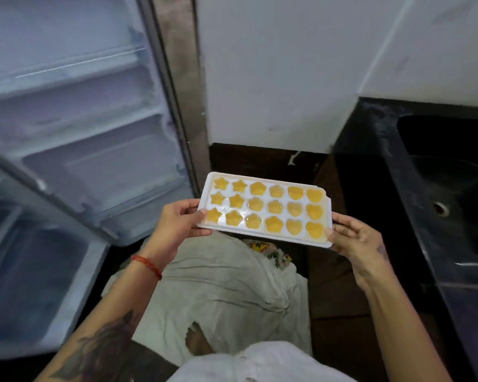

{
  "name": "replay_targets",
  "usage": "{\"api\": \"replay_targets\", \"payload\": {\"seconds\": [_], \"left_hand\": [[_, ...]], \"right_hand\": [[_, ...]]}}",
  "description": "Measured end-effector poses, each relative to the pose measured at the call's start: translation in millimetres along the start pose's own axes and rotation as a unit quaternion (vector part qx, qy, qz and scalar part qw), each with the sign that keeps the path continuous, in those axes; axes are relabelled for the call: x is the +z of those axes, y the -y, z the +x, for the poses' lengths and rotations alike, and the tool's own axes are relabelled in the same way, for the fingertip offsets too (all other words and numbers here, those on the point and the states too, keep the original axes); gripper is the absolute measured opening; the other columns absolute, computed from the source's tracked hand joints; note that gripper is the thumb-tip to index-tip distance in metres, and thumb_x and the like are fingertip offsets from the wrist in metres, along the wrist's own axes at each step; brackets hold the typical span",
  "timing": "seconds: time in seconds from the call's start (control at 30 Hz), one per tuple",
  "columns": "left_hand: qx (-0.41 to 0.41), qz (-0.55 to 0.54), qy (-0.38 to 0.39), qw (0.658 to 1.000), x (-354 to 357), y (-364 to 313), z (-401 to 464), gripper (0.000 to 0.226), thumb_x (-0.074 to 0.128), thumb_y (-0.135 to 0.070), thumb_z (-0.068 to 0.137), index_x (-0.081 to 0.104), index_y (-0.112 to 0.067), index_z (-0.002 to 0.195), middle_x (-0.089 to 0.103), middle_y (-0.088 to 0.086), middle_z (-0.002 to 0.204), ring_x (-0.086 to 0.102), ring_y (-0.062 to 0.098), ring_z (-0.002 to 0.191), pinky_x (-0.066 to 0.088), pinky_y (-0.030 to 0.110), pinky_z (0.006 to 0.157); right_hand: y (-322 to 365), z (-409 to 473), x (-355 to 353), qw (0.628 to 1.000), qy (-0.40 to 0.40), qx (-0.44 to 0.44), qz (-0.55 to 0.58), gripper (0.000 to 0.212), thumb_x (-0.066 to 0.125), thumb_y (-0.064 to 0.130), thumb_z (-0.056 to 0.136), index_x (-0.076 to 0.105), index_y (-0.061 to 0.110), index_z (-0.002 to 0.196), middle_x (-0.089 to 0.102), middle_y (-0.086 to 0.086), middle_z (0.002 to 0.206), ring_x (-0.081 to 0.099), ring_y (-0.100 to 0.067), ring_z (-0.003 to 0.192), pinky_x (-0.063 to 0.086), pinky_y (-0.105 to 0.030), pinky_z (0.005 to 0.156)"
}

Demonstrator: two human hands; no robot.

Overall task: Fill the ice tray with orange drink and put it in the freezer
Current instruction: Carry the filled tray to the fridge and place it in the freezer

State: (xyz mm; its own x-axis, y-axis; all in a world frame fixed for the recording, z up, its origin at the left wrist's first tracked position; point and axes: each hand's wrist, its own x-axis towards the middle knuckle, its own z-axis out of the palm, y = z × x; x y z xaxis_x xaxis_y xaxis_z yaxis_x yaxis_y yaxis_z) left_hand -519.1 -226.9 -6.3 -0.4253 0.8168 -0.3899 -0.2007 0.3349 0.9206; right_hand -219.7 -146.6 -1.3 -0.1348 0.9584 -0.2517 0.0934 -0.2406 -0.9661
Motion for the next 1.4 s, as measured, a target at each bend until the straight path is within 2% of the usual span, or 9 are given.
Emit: {"api": "replay_targets", "payload": {"seconds": [0.17, 0.3, 0.53, 0.7, 0.87, 0.97, 1.1, 1.23, 1.4], "left_hand": [[-0.006, -0.039, -0.084, 0.996, -102.0, 8.8, 10.5, 0.025, 0.06, -0.003, 0.088, 0.063, -0.001, 0.113, 0.07, 0.01, 0.092, 0.069, 0.021, 0.079, 0.058, 0.022, 0.057], [-0.004, -0.066, -0.159, 0.985, -167.2, 16.6, 4.6, 0.025, 0.06, -0.002, 0.088, 0.063, -0.002, 0.112, 0.07, 0.007, 0.09, 0.07, 0.02, 0.077, 0.058, 0.022, 0.057], [-0.017, -0.108, -0.299, 0.948, -250.5, 27.8, -19.7, 0.025, 0.058, -0.001, 0.089, 0.062, -0.003, 0.114, 0.068, 0.007, 0.089, 0.071, 0.013, 0.066, 0.058, 0.019, 0.056], [-0.037, -0.144, -0.396, 0.906, -294.8, 35.9, -39.3, 0.03, 0.054, 0.0, 0.091, 0.057, 0.004, 0.121, 0.066, 0.008, 0.091, 0.067, 0.017, 0.078, 0.058, 0.02, 0.057], [-0.043, -0.201, -0.494, 0.845, -322.1, 39.2, -61.3, 0.033, 0.051, 0.003, 0.092, 0.052, 0.006, 0.125, 0.065, 0.007, 0.091, 0.065, 0.02, 0.081, 0.059, 0.021, 0.059], [-0.035, -0.238, -0.542, 0.805, -333.0, 40.7, -70.9, 0.033, 0.05, 0.005, 0.091, 0.053, 0.005, 0.125, 0.065, 0.006, 0.092, 0.064, 0.019, 0.083, 0.059, 0.021, 0.057], [-0.021, -0.282, -0.591, 0.756, -346.9, 41.2, -82.3, 0.033, 0.051, 0.005, 0.091, 0.052, 0.006, 0.124, 0.066, 0.009, 0.095, 0.065, 0.022, 0.086, 0.06, 0.024, 0.06], [-0.006, -0.309, -0.627, 0.715, -362.0, 40.1, -89.6, 0.03, 0.051, 0.005, 0.091, 0.054, 0.006, 0.121, 0.066, 0.009, 0.094, 0.065, 0.021, 0.084, 0.059, 0.023, 0.058], [0.022, -0.322, -0.648, 0.69, -392.6, 35.1, -96.3, 0.029, 0.053, 0.006, 0.089, 0.055, 0.004, 0.118, 0.067, 0.011, 0.095, 0.067, 0.021, 0.082, 0.059, 0.025, 0.058]], "right_hand": [[0.2, 29.2, 107.1, 0.996, 0.092, 0.012, -0.016, 0.033, 0.068, 0.001, 0.077, 0.065, 0.023, 0.101, 0.076, 0.004, 0.083, 0.072, -0.011, 0.077, 0.055, -0.018, 0.056], [3.5, 46.1, 185.8, 0.986, 0.162, 0.016, -0.037, 0.034, 0.069, 0.002, 0.077, 0.065, 0.019, 0.106, 0.075, -0.002, 0.088, 0.072, -0.015, 0.082, 0.059, -0.026, 0.068], [16.2, 67.4, 315.4, 0.948, 0.311, 0.011, -0.071, 0.034, 0.064, -0.006, 0.079, 0.063, 0.01, 0.109, 0.073, -0.003, 0.084, 0.071, -0.01, 0.073, 0.057, -0.02, 0.061], [16.3, 78.0, 404.4, 0.906, 0.413, 0.019, -0.09, 0.034, 0.064, -0.008, 0.078, 0.062, 0.007, 0.109, 0.073, 0.003, 0.074, 0.069, -0.005, 0.066, 0.055, -0.017, 0.057], [18.4, 78.0, 490.6, 0.852, 0.511, 0.024, -0.114, 0.034, 0.064, -0.008, 0.078, 0.061, 0.004, 0.11, 0.068, -0.006, 0.086, 0.069, -0.004, 0.065, 0.056, -0.018, 0.059], [18.4, 75.1, 535.2, 0.819, 0.56, 0.023, -0.122, 0.034, 0.064, -0.007, 0.08, 0.06, 0.001, 0.113, 0.068, -0.008, 0.087, 0.068, -0.01, 0.068, 0.057, -0.018, 0.06], [18.7, 67.8, 584.6, 0.779, 0.612, 0.021, -0.134, 0.034, 0.063, -0.008, 0.081, 0.059, -0.001, 0.114, 0.069, -0.005, 0.083, 0.069, -0.004, 0.064, 0.057, -0.021, 0.064], [21.9, 57.2, 626.2, 0.745, 0.652, 0.021, -0.139, 0.036, 0.063, -0.008, 0.081, 0.059, -0.002, 0.116, 0.073, 0.006, 0.072, 0.069, -0.006, 0.066, 0.057, -0.019, 0.061], [31.3, 43.0, 674.8, 0.729, 0.671, 0.007, -0.137, 0.039, 0.064, -0.005, 0.08, 0.058, -0.002, 0.119, 0.071, -0.003, 0.083, 0.069, -0.004, 0.066, 0.054, -0.016, 0.059]]}}
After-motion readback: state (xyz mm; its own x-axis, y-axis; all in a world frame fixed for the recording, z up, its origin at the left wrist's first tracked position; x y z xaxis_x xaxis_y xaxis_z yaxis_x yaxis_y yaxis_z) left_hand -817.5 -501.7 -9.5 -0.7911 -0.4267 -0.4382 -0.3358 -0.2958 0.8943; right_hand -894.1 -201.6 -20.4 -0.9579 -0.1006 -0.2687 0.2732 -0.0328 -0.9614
